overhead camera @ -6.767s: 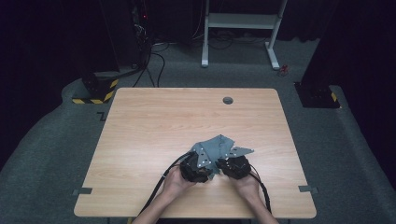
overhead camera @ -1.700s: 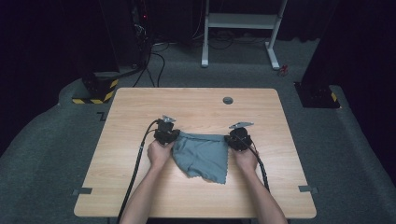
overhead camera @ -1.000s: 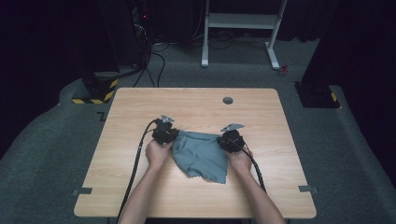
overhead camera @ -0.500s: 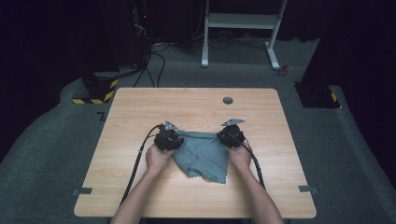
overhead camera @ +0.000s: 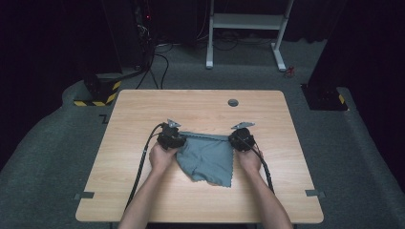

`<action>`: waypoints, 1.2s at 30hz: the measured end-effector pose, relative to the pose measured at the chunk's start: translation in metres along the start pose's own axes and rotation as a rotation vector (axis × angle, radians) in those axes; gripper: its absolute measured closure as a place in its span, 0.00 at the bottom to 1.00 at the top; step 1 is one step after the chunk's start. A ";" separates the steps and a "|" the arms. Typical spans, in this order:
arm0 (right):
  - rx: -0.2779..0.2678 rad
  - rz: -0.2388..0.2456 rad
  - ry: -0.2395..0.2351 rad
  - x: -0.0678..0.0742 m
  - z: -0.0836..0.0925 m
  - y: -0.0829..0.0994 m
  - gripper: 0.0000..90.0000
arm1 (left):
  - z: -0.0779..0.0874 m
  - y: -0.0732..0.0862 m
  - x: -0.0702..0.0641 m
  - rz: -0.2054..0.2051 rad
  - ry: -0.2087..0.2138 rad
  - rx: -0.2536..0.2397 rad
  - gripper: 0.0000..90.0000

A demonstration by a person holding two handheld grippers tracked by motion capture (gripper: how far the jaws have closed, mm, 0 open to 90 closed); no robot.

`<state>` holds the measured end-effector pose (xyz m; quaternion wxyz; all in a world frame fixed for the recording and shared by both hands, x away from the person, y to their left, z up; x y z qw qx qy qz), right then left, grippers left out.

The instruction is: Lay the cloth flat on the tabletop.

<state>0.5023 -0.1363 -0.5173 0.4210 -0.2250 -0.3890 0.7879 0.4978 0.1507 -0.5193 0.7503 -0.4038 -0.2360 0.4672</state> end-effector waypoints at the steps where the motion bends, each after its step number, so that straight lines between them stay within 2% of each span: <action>1: -0.008 0.006 0.009 -0.001 -0.001 -0.003 1.00 | 0.000 -0.001 0.002 0.007 -0.001 -0.013 0.60; 2: 0.003 0.010 0.016 -0.001 -0.002 -0.005 1.00 | -0.002 -0.002 0.003 0.021 -0.002 -0.007 0.59; 5: 0.014 0.014 0.021 -0.002 -0.005 -0.007 0.98 | -0.007 -0.003 0.005 0.017 -0.024 0.021 0.58; 7: -0.015 0.000 -0.011 -0.001 -0.001 -0.006 0.89 | -0.008 -0.003 0.004 0.017 -0.022 0.015 0.57; 9: -0.031 0.027 -0.034 0.004 0.005 -0.004 0.80 | -0.009 -0.002 0.003 0.001 -0.029 0.015 0.57; 11: -0.029 0.044 -0.050 0.007 0.007 -0.002 0.76 | -0.010 -0.003 0.005 0.016 -0.027 0.012 0.57; 13: -0.005 0.057 -0.044 0.007 0.002 0.001 0.75 | -0.008 -0.004 0.004 0.024 -0.018 0.012 0.56; 15: 0.014 0.045 -0.038 0.007 -0.002 0.003 0.80 | -0.004 -0.003 0.003 0.010 -0.012 0.007 0.54; 18: 0.006 0.052 -0.026 0.004 -0.004 0.002 0.96 | 0.006 0.001 -0.002 -0.010 0.018 -0.002 0.52; 19: 0.005 0.049 -0.027 0.003 -0.004 0.001 0.98 | 0.008 0.002 -0.004 -0.017 0.022 -0.001 0.51; 22: 0.008 0.044 -0.024 0.002 -0.005 -0.003 0.98 | 0.017 0.007 -0.008 -0.055 0.036 -0.006 0.50; 26: -0.010 0.029 -0.028 0.003 -0.003 -0.015 0.97 | 0.028 0.014 -0.008 -0.049 0.061 -0.020 0.50; 30: 0.014 0.036 -0.018 0.003 -0.006 -0.022 0.98 | 0.030 0.021 -0.009 -0.065 0.067 0.004 0.50; 32: 0.006 0.017 -0.018 0.000 -0.008 -0.023 0.99 | 0.031 0.024 -0.011 -0.076 0.066 0.012 0.50; 36: 0.034 0.018 0.016 -0.005 -0.018 -0.023 0.99 | 0.036 0.031 -0.014 -0.072 0.080 0.007 0.50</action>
Point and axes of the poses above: each handheld gripper's, and its own axes: z roughly backward along the jaws, y roughly out of its underside, x roughly to its left, the point moved 1 cm from there along -z, roughly forward along the jaws, and after that the axes turned 10 degrees about -x, right-handed, at the moved point
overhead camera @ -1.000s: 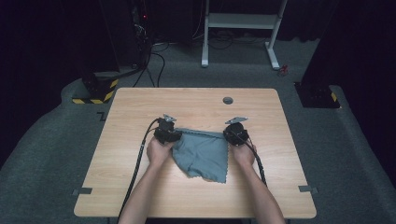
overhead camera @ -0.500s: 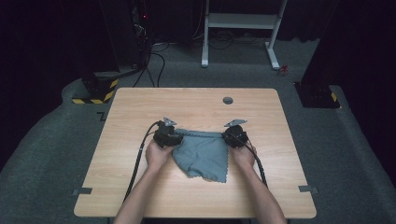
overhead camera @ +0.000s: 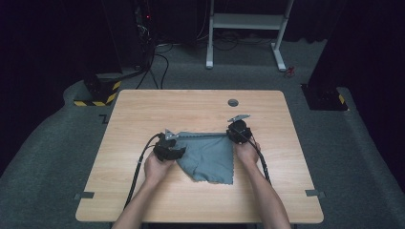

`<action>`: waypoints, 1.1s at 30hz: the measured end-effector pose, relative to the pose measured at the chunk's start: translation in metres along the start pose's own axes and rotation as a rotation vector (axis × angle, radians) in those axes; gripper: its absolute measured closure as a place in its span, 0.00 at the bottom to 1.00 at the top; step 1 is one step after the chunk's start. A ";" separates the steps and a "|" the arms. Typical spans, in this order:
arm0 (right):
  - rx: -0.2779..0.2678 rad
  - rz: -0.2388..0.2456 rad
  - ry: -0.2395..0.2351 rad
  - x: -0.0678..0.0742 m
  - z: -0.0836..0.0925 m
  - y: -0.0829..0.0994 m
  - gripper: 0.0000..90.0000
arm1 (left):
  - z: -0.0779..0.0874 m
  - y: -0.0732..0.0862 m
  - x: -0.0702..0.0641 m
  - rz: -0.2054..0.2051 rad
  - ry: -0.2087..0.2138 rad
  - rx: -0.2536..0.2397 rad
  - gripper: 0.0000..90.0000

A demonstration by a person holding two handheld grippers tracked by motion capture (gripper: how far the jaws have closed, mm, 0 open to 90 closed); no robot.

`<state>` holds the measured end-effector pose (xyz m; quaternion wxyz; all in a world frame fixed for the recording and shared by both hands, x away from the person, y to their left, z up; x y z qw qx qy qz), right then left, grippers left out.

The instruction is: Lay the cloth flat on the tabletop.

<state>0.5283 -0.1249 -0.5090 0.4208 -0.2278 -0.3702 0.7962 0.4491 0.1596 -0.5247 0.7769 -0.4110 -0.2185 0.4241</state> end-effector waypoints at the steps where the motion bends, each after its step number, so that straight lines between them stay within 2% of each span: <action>1: 0.004 -0.003 0.008 -0.001 -0.002 -0.001 0.99 | 0.003 0.001 -0.001 0.002 0.005 -0.007 0.50; 3: -0.003 0.003 0.030 -0.002 -0.005 -0.003 0.99 | 0.007 0.003 -0.003 -0.001 0.013 -0.015 0.50; 7: -0.002 -0.003 0.036 -0.002 -0.008 -0.001 0.92 | 0.012 0.003 -0.006 -0.017 0.020 -0.024 0.50; 10: -0.018 -0.013 0.026 -0.002 -0.001 0.000 0.89 | 0.007 -0.001 -0.005 -0.019 0.025 -0.013 0.51; 12: -0.049 -0.021 0.011 -0.001 0.008 0.001 0.87 | 0.002 -0.005 -0.005 -0.017 0.026 -0.006 0.54; 15: -0.080 0.014 -0.021 0.006 0.025 0.010 0.84 | -0.008 -0.012 -0.003 -0.006 0.013 -0.002 0.64; 17: -0.087 0.040 -0.065 0.014 0.037 0.019 0.82 | -0.014 -0.017 -0.001 -0.003 -0.002 0.016 0.71; 20: -0.090 0.085 -0.117 0.029 0.051 0.036 0.79 | -0.020 -0.026 0.004 0.009 -0.021 0.016 0.82; 23: -0.098 0.124 -0.161 0.044 0.063 0.053 0.77 | -0.025 -0.035 0.013 0.050 -0.038 0.010 0.88; 26: -0.081 0.148 -0.183 0.055 0.068 0.064 0.75 | -0.033 -0.042 0.023 0.094 -0.074 0.016 0.88; 29: -0.076 0.170 -0.186 0.061 0.071 0.071 0.74 | -0.037 -0.045 0.029 0.116 -0.093 0.016 0.77; 31: -0.079 0.160 -0.195 0.062 0.074 0.074 0.73 | -0.036 -0.045 0.028 0.115 -0.104 0.023 0.66; 33: -0.092 0.143 -0.213 0.063 0.079 0.076 0.73 | -0.029 -0.043 0.022 0.085 -0.093 0.010 0.62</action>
Point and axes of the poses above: each handheld gripper's, and its own axes: z roughly backward along the jaws, y roughly out of its underside, x roughly to its left, the point moved 1 cm from there along -z, roughly forward along the jaws, and after that the axes turned 10 degrees about -x, right-handed, at the moved point
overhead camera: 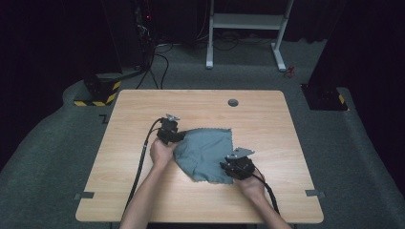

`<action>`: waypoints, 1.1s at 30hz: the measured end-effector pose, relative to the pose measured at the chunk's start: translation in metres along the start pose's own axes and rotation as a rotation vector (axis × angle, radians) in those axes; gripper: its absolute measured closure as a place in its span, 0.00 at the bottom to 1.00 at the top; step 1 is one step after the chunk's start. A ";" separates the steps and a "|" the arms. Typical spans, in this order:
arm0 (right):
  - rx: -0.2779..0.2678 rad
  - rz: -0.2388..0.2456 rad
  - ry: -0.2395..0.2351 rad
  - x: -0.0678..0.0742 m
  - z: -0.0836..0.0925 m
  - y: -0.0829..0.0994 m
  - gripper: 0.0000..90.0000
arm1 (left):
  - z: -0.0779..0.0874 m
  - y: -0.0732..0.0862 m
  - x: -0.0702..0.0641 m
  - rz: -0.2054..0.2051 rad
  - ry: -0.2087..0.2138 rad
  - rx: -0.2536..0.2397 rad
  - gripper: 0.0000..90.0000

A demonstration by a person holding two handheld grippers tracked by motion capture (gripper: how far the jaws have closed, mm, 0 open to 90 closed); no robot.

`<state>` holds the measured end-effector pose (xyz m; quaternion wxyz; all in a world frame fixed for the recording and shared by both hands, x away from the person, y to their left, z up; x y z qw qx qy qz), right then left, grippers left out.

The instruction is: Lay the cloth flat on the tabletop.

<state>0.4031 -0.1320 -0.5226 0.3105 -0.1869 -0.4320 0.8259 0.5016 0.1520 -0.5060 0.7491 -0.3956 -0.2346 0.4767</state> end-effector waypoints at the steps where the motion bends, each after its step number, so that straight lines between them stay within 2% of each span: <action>1: -0.004 -0.001 -0.003 0.002 0.002 0.001 0.73 | 0.005 0.001 -0.002 -0.024 0.009 -0.004 0.61; 6: -0.008 0.009 -0.003 0.008 0.010 0.009 0.72 | 0.041 0.010 -0.018 -0.081 0.089 -0.049 0.55; 7: -0.012 -0.001 -0.003 0.008 0.012 0.012 0.72 | 0.046 0.013 -0.023 -0.088 0.110 -0.053 0.55; 8: -0.014 -0.007 -0.005 0.008 0.013 0.014 0.72 | 0.050 0.015 -0.026 -0.106 0.122 -0.052 0.54; 9: -0.017 -0.013 -0.005 0.009 0.014 0.016 0.72 | 0.054 0.019 -0.033 -0.130 0.151 -0.041 0.54; 11: -0.026 -0.024 -0.004 0.010 0.016 0.018 0.73 | 0.057 0.026 -0.045 -0.173 0.180 -0.012 0.53; 14: -0.030 -0.020 0.004 0.011 0.018 0.020 0.73 | 0.054 0.039 -0.059 -0.218 0.195 0.027 0.53; 17: -0.031 -0.010 0.007 0.012 0.020 0.021 0.74 | 0.046 0.048 -0.066 -0.227 0.195 0.056 0.53; 18: -0.031 -0.008 0.007 0.012 0.020 0.021 0.74 | 0.045 0.050 -0.066 -0.225 0.197 0.050 0.53; 20: -0.031 -0.011 0.005 0.012 0.020 0.021 0.75 | 0.044 0.050 -0.066 -0.197 0.205 0.052 0.57; 25: -0.030 -0.005 -0.004 0.014 0.021 0.022 0.85 | 0.049 0.050 -0.071 -0.233 0.240 0.061 0.81; 28: -0.030 0.006 -0.008 0.013 0.022 0.022 0.93 | 0.053 0.052 -0.074 -0.262 0.241 0.077 0.95; 31: -0.022 0.019 0.000 0.013 0.023 0.022 0.98 | 0.062 0.056 -0.071 -0.248 0.257 0.076 0.98; 33: -0.017 0.029 0.005 0.014 0.024 0.022 0.98 | 0.071 0.060 -0.068 -0.242 0.262 0.057 0.98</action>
Point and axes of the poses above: each handheld gripper's, and its own axes: z roughly backward along the jaws, y roughly out of its underside, x roughly to its left, the point moved 1 cm from there along -z, roughly forward along the jaws, and after that the axes turned 10 degrees about -x, right-handed, at the moved point
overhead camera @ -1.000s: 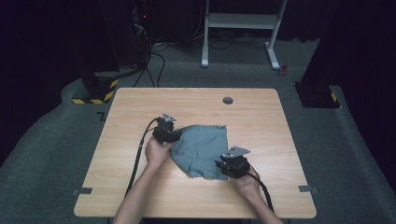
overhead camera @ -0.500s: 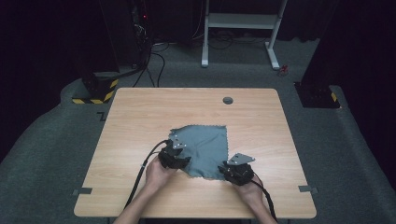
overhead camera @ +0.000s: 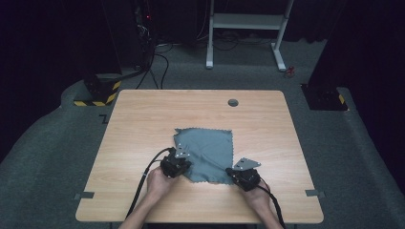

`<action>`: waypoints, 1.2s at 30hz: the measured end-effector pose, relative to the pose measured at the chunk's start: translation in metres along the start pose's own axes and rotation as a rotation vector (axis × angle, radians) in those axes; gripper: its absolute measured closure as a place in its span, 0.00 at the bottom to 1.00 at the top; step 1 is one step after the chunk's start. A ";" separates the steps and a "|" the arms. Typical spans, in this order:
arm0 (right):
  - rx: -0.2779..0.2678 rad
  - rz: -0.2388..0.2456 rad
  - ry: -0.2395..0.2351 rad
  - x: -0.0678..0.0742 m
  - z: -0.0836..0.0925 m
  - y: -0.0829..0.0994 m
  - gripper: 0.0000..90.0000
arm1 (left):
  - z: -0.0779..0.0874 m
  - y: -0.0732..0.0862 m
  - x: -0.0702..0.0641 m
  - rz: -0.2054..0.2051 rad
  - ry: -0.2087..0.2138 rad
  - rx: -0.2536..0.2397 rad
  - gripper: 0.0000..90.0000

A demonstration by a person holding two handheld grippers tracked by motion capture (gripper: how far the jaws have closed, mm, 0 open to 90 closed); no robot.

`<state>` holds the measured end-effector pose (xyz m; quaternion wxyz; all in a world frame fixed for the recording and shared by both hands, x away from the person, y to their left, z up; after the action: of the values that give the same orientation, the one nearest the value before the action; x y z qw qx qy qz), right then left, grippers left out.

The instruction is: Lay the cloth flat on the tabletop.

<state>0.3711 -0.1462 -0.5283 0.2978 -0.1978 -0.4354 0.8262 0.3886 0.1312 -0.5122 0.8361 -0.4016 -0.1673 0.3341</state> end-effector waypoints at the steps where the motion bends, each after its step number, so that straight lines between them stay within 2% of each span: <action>1: 0.001 0.002 0.001 0.000 0.000 0.000 0.98 | 0.007 0.003 0.000 0.001 0.004 -0.012 0.98; 8: 0.002 -0.002 0.003 0.000 0.000 0.000 0.98 | 0.036 0.024 0.004 0.065 0.003 -0.071 0.98; 11: 0.005 -0.009 0.001 0.000 0.001 0.000 0.94 | 0.044 0.028 0.004 0.072 -0.004 -0.086 0.97; 13: 0.000 -0.029 -0.007 0.000 0.003 0.000 0.89 | 0.050 0.030 0.004 0.081 -0.014 -0.102 0.93; 16: -0.019 -0.025 -0.007 0.003 0.011 0.001 0.86 | 0.061 0.033 0.002 0.088 -0.039 -0.140 0.85; 18: -0.025 -0.029 -0.007 0.005 0.017 0.002 0.85 | 0.067 0.034 -0.001 0.098 -0.040 -0.168 0.80; 22: -0.036 -0.034 -0.017 0.009 0.028 0.004 0.85 | 0.068 0.030 -0.015 0.060 -0.032 -0.167 0.68; 25: -0.034 -0.029 -0.026 0.012 0.029 0.006 0.84 | 0.063 0.030 -0.024 0.025 -0.032 -0.150 0.65; 27: -0.022 -0.026 -0.031 0.013 0.027 0.008 0.84 | 0.057 0.032 -0.024 0.015 -0.037 -0.125 0.68; 29: 0.005 -0.017 -0.033 0.014 0.023 0.011 0.88 | 0.051 0.035 -0.023 0.010 -0.035 -0.088 0.77; 31: 0.003 -0.004 -0.038 0.015 0.022 0.013 0.97 | 0.046 0.037 -0.022 -0.014 -0.046 -0.049 0.88; 33: 0.014 0.008 -0.034 0.016 0.024 0.012 0.99 | 0.044 0.040 -0.022 -0.018 -0.035 -0.036 0.98; 36: 0.018 0.019 -0.039 0.016 0.026 0.013 1.00 | 0.047 0.042 -0.023 -0.026 -0.027 -0.025 1.00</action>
<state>0.3400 -0.1570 -0.5261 0.2833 -0.1831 -0.4316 0.8366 0.3280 0.1608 -0.5164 0.8330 -0.4051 -0.1878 0.3266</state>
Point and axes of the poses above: each handheld gripper's, and its own axes: z roughly backward along the jaws, y roughly out of its underside, x roughly to its left, the point moved 1 cm from there along -z, roughly forward along the jaws, and after that the axes turned 10 degrees about -x, right-handed, at the moved point
